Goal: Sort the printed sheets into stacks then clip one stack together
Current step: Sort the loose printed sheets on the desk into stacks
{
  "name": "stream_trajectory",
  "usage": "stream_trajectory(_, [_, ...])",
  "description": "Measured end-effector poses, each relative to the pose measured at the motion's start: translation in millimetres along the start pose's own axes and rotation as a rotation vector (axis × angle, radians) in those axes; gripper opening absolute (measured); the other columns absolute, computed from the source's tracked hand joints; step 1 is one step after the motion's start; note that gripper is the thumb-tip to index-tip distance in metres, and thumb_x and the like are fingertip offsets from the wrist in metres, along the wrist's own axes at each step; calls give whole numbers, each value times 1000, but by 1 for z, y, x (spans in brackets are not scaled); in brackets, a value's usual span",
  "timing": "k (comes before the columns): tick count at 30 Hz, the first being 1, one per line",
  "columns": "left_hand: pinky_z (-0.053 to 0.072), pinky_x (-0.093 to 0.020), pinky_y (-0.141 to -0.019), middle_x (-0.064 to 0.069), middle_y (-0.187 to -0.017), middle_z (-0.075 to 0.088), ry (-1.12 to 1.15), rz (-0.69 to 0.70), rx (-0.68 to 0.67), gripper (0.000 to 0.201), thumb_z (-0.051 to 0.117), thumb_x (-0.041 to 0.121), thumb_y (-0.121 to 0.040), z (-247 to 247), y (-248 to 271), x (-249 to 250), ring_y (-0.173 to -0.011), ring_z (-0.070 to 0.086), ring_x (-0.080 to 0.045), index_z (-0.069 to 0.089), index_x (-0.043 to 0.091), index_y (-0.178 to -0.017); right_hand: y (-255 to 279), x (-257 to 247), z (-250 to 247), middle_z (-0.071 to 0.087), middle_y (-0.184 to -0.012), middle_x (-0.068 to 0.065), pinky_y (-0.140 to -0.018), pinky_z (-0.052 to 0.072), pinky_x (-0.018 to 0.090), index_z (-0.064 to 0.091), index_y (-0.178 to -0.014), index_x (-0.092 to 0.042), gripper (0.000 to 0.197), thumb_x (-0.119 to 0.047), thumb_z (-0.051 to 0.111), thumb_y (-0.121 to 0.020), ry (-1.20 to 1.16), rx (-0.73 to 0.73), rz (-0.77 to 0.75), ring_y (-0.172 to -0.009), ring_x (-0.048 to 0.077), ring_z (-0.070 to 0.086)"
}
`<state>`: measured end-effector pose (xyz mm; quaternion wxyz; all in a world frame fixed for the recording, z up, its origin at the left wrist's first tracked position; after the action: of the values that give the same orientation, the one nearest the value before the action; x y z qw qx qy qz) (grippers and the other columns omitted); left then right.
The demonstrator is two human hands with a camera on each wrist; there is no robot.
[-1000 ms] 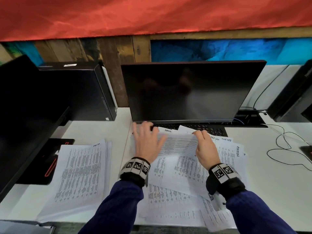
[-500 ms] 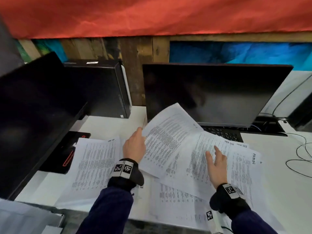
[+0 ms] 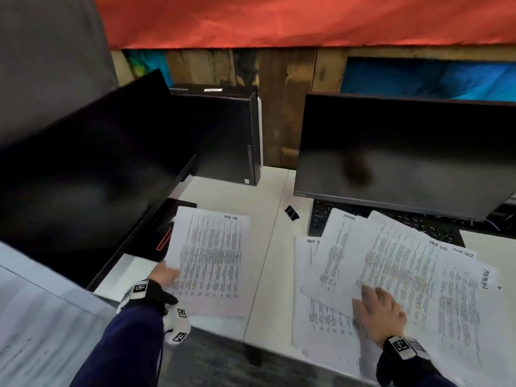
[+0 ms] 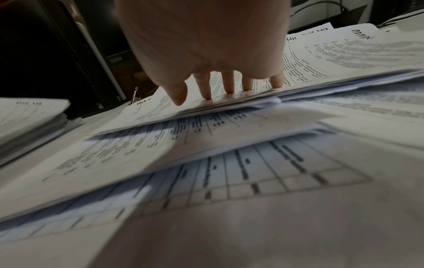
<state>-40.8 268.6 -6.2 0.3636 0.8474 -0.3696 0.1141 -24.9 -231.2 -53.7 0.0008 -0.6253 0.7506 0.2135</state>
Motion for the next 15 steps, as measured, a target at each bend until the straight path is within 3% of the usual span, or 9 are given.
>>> stream_trajectory(2, [41, -31, -90, -20, -127, 57, -27, -14, 14, 37, 50, 9, -91, 1, -12, -4, -115, 55, -33, 54, -2, -125, 1, -1, -1, 21, -156, 5, -114, 18, 52, 31, -143, -34, 52, -49, 36, -94, 2, -1, 6, -142, 28, 21])
stream_trajectory(6, [44, -33, -91, -24, -125, 57, 7, -115, 66, 39, 51, 7, -87, 1, -27, -5, -113, 56, -36, 51, -2, -125, 2, -1, -3, 19, -156, 5, -115, 20, 51, 27, -146, -32, 55, -49, 35, -95, 24, -23, -4, -143, 27, 20])
stream_trajectory(10, [38, -48, -97, -22, -129, 42, -107, -245, 401, 51, 59, 13, -82, 7, -6, 21, -116, 45, -37, 35, 7, -127, 5, -1, 2, 7, -160, 5, -117, 13, 53, 13, -151, -33, 62, -55, 28, -95, 84, -77, -37, -147, 28, 7])
stream_trajectory(13, [38, -47, -95, -16, -129, 44, -154, 10, 513, 51, 61, 19, -85, 37, 14, 72, -116, 45, -32, 40, 15, -130, 9, -7, 10, -4, -161, 4, -118, 5, 53, 3, -152, -34, 66, -60, 18, -94, 99, -115, -71, -148, 28, -4])
stream_trajectory(15, [42, -44, -93, -13, -125, 47, -113, 271, 450, 42, 59, 21, -88, 75, 23, 105, -114, 49, -30, 46, 15, -128, 14, -11, 16, -9, -161, 3, -118, 0, 52, 1, -152, -36, 70, -65, 11, -89, 95, -144, -90, -148, 27, -9])
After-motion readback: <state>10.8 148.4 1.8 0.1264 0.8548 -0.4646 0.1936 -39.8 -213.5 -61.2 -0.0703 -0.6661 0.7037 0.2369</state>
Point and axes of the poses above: each hand's wrist, its own y-axis away from the middle knuckle, its own z-axis out of the palm, x = y × z, the point moved 3 cm from there along -y, towards the middle knuckle
